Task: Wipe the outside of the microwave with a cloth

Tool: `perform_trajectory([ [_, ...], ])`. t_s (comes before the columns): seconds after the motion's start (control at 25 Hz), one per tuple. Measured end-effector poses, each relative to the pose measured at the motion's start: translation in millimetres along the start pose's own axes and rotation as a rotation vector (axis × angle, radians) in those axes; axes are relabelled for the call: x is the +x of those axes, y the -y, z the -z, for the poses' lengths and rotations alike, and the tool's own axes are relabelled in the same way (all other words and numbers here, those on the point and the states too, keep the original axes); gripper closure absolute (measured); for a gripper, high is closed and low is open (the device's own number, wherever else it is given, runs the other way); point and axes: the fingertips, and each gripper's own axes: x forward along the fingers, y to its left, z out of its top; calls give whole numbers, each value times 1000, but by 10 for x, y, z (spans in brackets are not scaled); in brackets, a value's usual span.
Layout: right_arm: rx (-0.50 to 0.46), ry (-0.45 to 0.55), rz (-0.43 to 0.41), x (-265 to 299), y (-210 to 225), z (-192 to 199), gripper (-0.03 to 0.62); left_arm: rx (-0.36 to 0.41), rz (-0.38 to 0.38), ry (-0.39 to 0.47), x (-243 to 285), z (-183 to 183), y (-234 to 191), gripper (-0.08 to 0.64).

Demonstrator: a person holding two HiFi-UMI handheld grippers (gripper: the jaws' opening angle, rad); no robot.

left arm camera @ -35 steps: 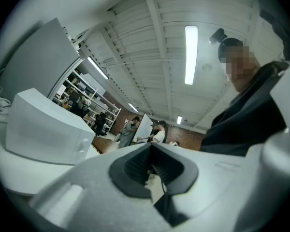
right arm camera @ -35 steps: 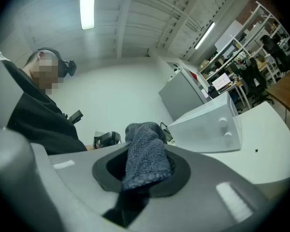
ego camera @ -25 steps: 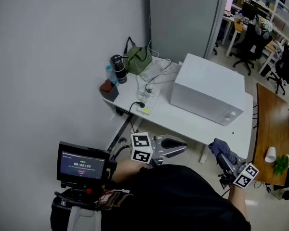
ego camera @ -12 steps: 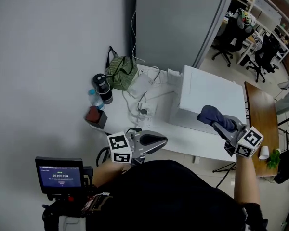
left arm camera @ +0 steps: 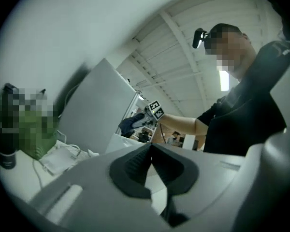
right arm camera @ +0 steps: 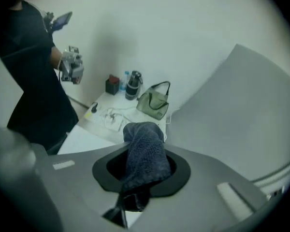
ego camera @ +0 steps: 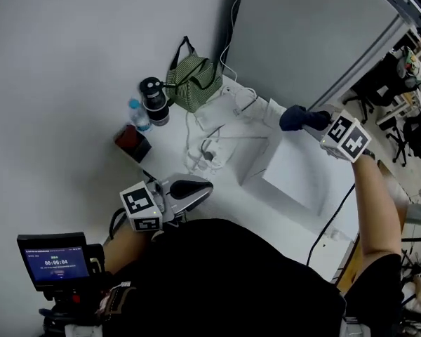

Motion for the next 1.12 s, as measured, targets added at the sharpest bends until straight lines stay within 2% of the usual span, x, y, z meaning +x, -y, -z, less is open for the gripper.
perform_trajectory([
  [0.12, -131, -186, -119, 326, 177, 172, 525, -3, -137, 4, 43, -30, 61, 557],
  [0.2, -190, -316, -156, 597, 312, 333, 525, -9, -187, -7, -7, 19, 47, 557],
  [0.28, -219, -466, -199, 849, 425, 504, 525, -23, -200, 0, -112, 66, -44, 557],
  [0.44, -192, -721, -298, 1349, 479, 607, 526, -96, -193, 45, -445, 153, -339, 557],
  [0.64, -269, -984, -388, 1872, 235, 982, 526, -126, -191, 45, -642, 262, -288, 557],
  [0.8, -321, -1119, -440, 2323, 59, 1283, 528, -155, -272, 56, -963, 341, -369, 557],
  [0.92, -323, -1163, -474, 2573, -70, 1429, 529, -180, -341, 69, -1154, 381, -406, 557],
  [1.04, -338, -1142, -505, 2618, -117, 1405, 528, -175, -356, 61, -1233, 427, -419, 557],
  [1.12, -301, -1055, -538, 2427, -76, 1145, 528, -161, -341, 72, -1186, 381, -427, 557],
])
